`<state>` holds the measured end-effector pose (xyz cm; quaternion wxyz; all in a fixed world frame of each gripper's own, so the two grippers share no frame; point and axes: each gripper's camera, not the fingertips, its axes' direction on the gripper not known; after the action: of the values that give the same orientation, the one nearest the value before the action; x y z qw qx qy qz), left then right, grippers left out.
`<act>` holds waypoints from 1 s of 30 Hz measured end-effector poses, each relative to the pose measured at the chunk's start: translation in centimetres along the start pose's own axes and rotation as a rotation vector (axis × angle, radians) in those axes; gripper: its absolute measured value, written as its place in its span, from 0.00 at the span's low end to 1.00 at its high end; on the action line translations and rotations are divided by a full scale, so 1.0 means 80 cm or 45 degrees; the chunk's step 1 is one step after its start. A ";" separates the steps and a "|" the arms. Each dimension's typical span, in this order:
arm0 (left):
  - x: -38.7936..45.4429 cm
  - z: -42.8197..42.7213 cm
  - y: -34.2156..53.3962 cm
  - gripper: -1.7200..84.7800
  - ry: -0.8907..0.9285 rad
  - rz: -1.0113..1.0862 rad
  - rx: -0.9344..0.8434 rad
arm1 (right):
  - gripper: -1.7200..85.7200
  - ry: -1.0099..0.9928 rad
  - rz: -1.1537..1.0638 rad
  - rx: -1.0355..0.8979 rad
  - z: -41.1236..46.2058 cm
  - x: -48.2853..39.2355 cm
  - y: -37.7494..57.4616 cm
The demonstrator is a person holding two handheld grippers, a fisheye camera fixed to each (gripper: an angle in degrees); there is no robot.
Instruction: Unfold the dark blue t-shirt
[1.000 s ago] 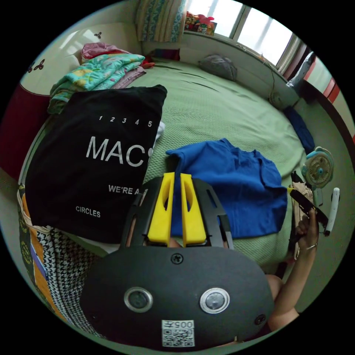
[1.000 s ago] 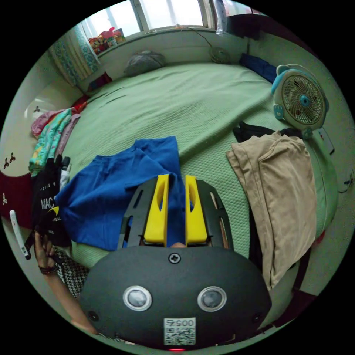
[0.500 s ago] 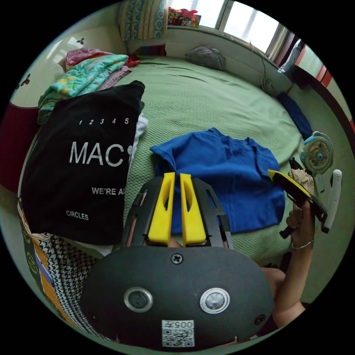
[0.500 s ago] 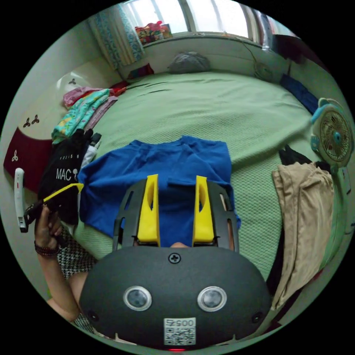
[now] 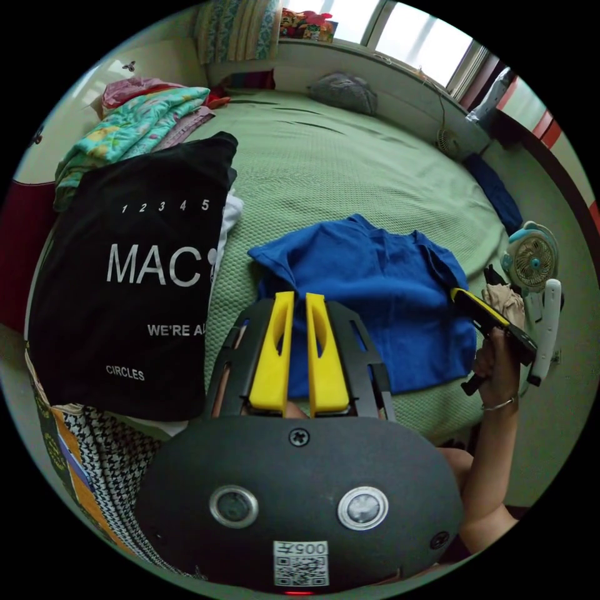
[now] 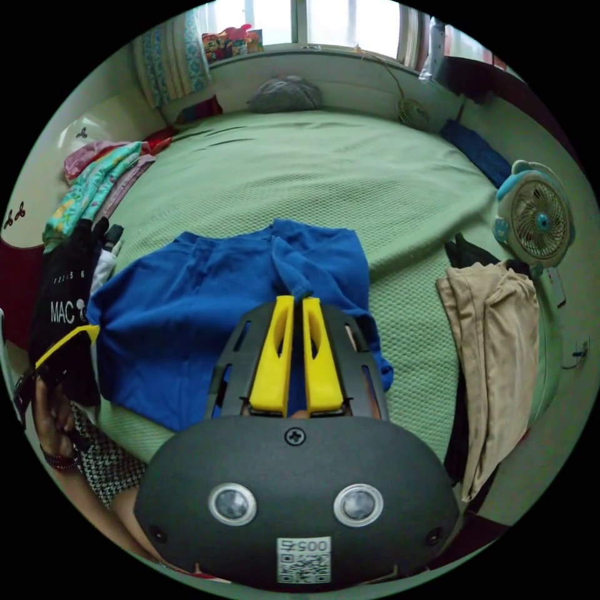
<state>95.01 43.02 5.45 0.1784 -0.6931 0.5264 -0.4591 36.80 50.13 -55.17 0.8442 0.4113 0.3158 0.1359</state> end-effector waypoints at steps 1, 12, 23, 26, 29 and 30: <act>0.000 0.000 0.002 0.08 0.002 -0.004 -0.001 | 0.01 -0.013 0.009 -0.001 -0.001 0.004 0.007; 0.008 0.025 0.083 0.08 0.046 -0.034 -0.115 | 0.00 -0.119 0.030 -0.070 -0.024 0.027 0.111; 0.007 -0.022 0.201 0.09 0.015 0.032 0.061 | 0.00 0.073 -0.003 -0.091 -0.062 0.084 0.248; 0.013 -0.035 0.228 0.09 0.037 0.058 0.103 | 0.00 0.082 0.006 -0.140 -0.058 0.096 0.289; 0.028 -0.041 0.247 0.10 0.055 0.113 0.112 | 0.00 0.074 0.000 -0.195 -0.048 0.103 0.331; 0.034 -0.042 0.253 0.10 0.066 0.127 0.115 | 0.00 0.075 0.009 -0.211 -0.047 0.107 0.347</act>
<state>80.85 33.67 -6.38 0.2183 -0.6452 0.5435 -0.4906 41.74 73.91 -38.87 0.8651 0.3372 0.3267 0.1765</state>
